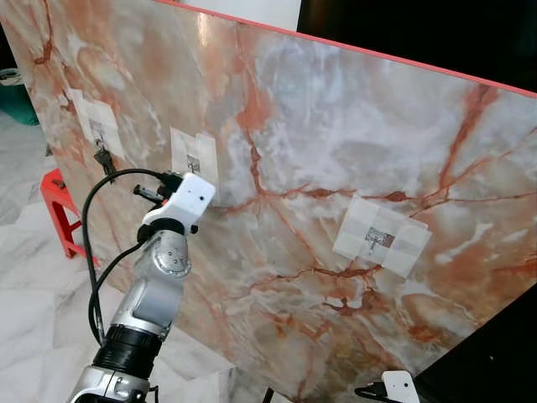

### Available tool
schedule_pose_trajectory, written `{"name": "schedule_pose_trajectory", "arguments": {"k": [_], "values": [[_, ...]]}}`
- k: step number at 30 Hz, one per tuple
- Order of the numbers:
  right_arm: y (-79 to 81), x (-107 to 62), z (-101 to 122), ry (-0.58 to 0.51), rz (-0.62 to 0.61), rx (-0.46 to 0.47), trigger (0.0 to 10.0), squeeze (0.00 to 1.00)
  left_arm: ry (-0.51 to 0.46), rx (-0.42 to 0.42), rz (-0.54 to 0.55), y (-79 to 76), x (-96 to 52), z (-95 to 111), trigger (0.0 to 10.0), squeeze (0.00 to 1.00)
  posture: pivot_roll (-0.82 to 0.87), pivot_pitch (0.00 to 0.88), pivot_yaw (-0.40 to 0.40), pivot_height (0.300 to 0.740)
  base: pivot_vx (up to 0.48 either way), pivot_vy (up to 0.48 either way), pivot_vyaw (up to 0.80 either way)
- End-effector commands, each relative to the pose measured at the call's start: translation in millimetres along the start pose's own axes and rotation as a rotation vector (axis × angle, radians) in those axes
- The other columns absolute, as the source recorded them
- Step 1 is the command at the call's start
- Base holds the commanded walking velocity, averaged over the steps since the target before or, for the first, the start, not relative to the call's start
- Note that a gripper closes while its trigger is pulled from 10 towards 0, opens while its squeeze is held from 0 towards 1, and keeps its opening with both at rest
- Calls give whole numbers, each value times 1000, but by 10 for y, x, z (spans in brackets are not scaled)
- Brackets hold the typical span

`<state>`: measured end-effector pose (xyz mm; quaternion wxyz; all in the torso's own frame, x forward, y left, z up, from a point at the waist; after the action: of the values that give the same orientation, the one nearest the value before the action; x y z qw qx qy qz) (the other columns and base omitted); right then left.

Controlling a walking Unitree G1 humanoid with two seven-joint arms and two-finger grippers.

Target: Hang keys on a hook

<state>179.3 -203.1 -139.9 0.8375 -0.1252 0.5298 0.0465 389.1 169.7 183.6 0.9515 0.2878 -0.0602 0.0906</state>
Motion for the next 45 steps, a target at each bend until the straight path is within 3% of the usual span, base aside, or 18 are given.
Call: {"name": "schedule_pose_trajectory", "arguments": {"k": [1,12,15,17,20,25,30,45], "values": [[-69,0,81,-24,-23,13,10000,0,-30,30,3,-40,26,107,10000,0,92,0,-122,740,0,0,0],[-62,1,85,-25,-23,17,10000,0,-59,31,21,-68,14,169,10000,0,92,0,-121,740,0,0,0],[-62,1,83,-24,-23,19,10000,0,-4,29,53,-7,-72,-35,10000,0,92,0,-121,740,0,0,0],[-60,1,79,-23,-22,20,10000,0,61,24,86,86,-190,-281,10000,0,91,0,-117,740,0,0,0],[-65,1,78,-22,-22,15,10000,0,63,22,110,160,-245,-339,10000,0,98,0,-122,740,0,0,0],[-78,0,82,-21,-22,5,10000,0,-5,33,161,263,-224,-180,10000,0,115,0,-134,740,0,0,0],[-80,0,86,-24,-23,6,10000,0,-122,36,143,208,-183,87,10000,0,108,0,-133,740,0,0,0],[-62,2,84,-24,-25,20,10000,0,-119,237,109,97,-21,120,10000,0,95,0,-120,740,0,0,0]]}}
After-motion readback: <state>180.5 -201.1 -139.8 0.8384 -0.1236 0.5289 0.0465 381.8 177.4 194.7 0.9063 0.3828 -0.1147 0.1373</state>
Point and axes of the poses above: a point about 5 cm out from each wrist's last joint towards the gripper, its own x axis pointing out of the wrist towards the gripper, its own z axis along the axis of the wrist's last joint, y = z × x, the point moved 5 cm from there along x, pointing out of the wrist towards the gripper, and after that the axes turned 13 degrees about -x, right-handed, at the moved point
